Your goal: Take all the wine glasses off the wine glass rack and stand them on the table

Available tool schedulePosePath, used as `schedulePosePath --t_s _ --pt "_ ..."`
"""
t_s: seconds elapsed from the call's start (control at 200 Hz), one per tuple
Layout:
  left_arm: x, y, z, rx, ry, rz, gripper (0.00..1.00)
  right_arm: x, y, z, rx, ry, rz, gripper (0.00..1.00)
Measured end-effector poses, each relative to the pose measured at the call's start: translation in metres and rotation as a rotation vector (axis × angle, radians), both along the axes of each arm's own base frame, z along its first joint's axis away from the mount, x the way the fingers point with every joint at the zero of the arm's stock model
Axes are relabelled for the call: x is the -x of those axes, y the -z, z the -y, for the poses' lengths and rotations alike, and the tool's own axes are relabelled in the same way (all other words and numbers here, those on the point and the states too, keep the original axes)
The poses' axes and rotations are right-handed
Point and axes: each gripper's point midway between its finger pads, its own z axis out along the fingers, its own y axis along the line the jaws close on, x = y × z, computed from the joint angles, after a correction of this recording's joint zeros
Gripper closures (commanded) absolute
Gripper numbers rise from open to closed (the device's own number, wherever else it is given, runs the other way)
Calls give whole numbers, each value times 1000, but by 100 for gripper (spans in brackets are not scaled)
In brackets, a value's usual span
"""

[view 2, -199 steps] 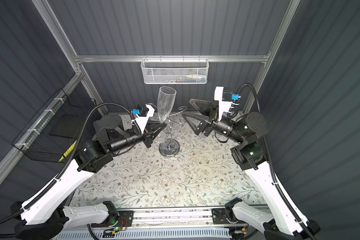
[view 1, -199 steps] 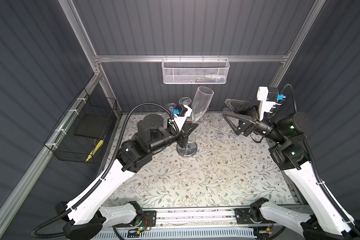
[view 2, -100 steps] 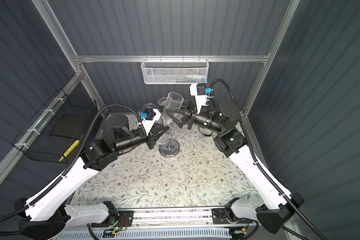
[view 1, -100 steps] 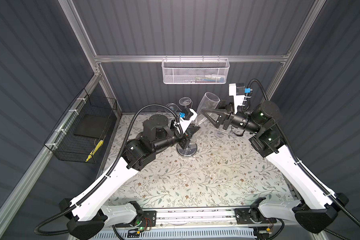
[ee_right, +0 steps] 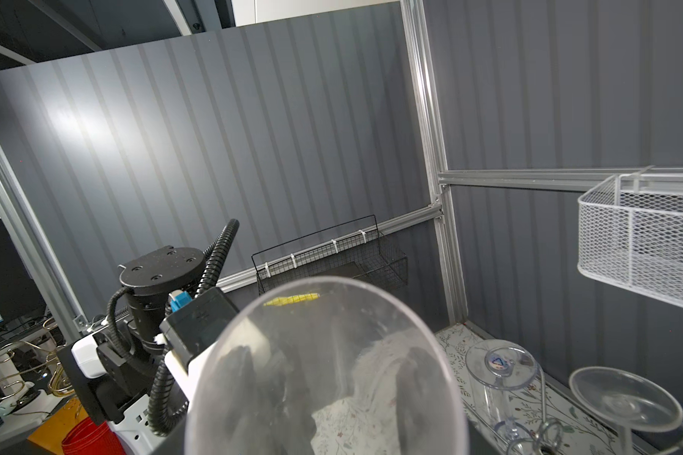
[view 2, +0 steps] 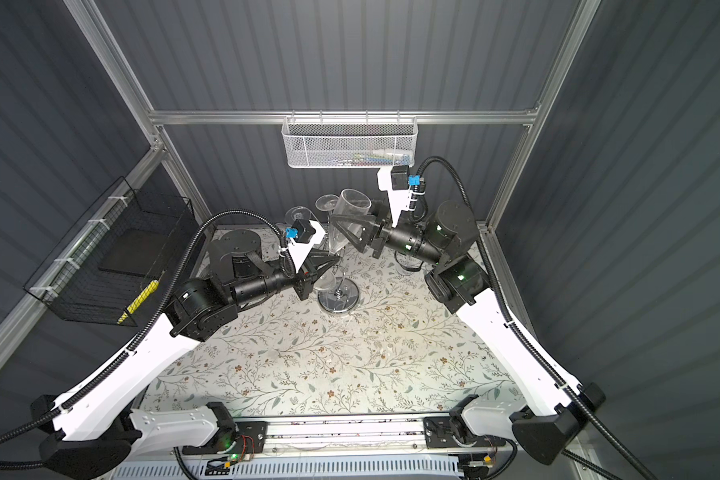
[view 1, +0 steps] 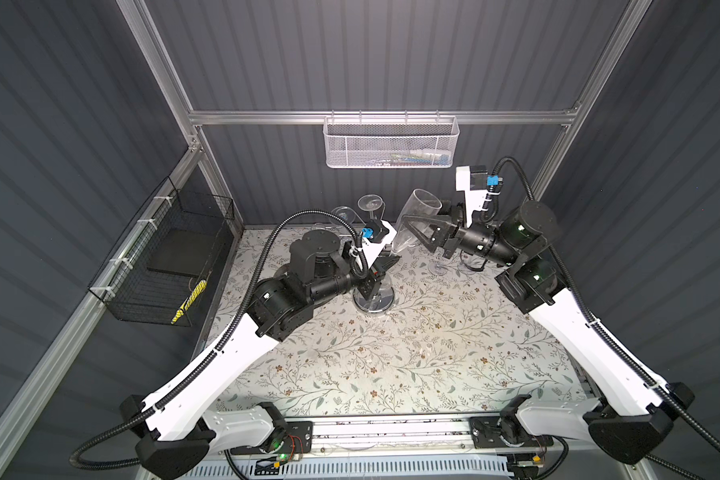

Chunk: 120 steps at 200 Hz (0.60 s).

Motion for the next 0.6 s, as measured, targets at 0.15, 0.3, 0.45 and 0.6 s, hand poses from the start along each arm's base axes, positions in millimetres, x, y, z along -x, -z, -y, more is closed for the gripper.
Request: schedulePosePath --t_s 0.15,0.3,0.45,0.6 --pt "0 0 0 0 0 0 100 0 0 0 2 4 4 49" --pt "1 0 0 -3 5 7 64 2 2 3 2 16 10 51" --pt "2 -2 -2 14 1 4 37 5 3 8 5 35 28 52" --pt "10 -8 -14 42 -14 11 31 15 -1 18 14 66 63 52"
